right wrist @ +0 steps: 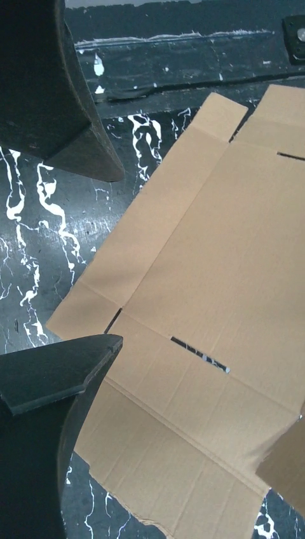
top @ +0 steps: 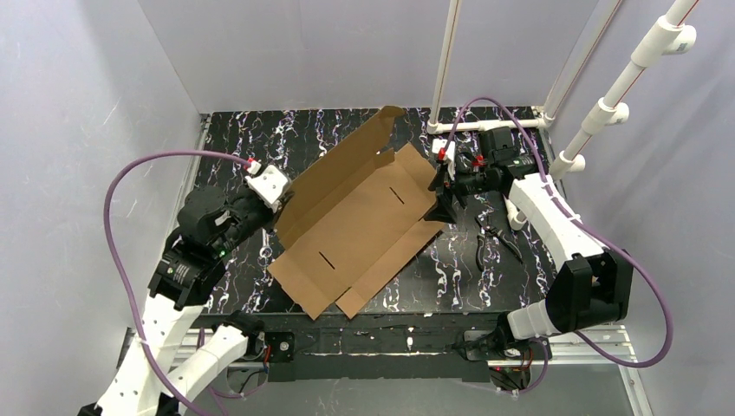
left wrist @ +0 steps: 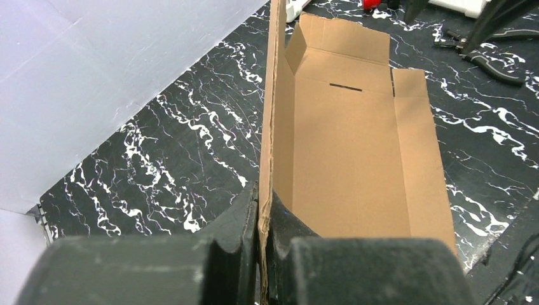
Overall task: Fold the paper box
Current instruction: Fold the paper box at the center of the board.
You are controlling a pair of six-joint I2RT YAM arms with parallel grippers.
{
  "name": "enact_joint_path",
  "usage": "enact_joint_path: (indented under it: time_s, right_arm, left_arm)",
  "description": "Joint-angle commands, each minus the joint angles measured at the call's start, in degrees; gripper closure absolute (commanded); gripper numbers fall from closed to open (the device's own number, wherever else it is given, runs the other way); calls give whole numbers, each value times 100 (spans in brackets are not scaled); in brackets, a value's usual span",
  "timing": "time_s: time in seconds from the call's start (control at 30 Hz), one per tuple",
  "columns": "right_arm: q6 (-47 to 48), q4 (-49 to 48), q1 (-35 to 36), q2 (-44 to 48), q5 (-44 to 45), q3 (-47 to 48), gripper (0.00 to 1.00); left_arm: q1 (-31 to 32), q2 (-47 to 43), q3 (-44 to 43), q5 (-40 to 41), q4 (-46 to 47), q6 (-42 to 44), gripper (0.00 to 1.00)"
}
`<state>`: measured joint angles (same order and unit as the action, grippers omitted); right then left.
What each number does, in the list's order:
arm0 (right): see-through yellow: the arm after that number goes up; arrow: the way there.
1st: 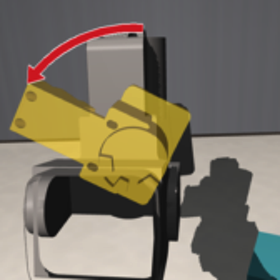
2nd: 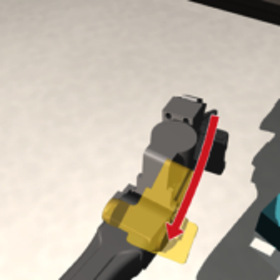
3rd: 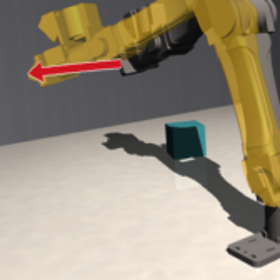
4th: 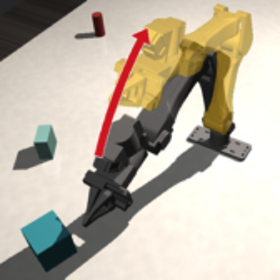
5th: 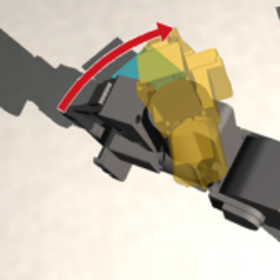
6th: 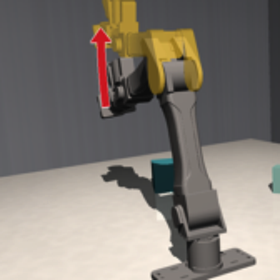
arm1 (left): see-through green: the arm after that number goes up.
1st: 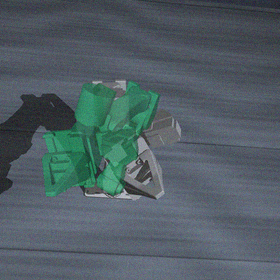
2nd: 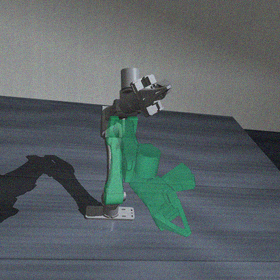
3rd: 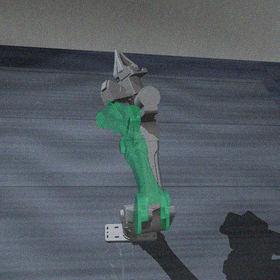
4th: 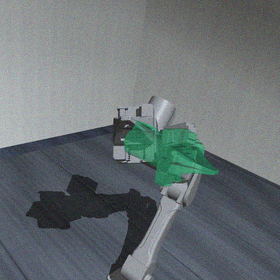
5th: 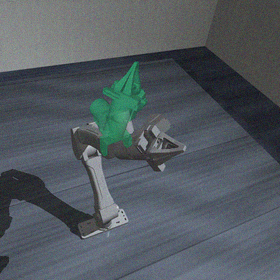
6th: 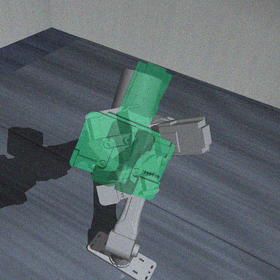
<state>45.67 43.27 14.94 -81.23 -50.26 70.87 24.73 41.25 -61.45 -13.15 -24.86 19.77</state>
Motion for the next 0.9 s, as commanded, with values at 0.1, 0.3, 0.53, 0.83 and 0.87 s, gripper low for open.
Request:
enact_joint_path:
  time_s: [0.1,0.3,0.53,0.83,0.87]
  right_arm:
    - [-383,-748,-97,-201,-10,-117,2]
    - [-429,-779,-97,-468,69,116,2]
    - [-390,-197,-96,-1183,55,1253,2]
    - [-1127,-1120,-224,-1395,870,1614,2]
    - [-1144,-1133,-302,-1395,783,1661,2]
  left_arm:
    - [14,-481,-175,-160,-334,-329,100]
    - [14,-491,-389,-260,-587,-207,100]
    - [14,46,-1151,-343,-841,174,100]
    - [27,510,-1775,-550,-937,325,100]
    - [23,558,-1853,-529,-986,383,100]
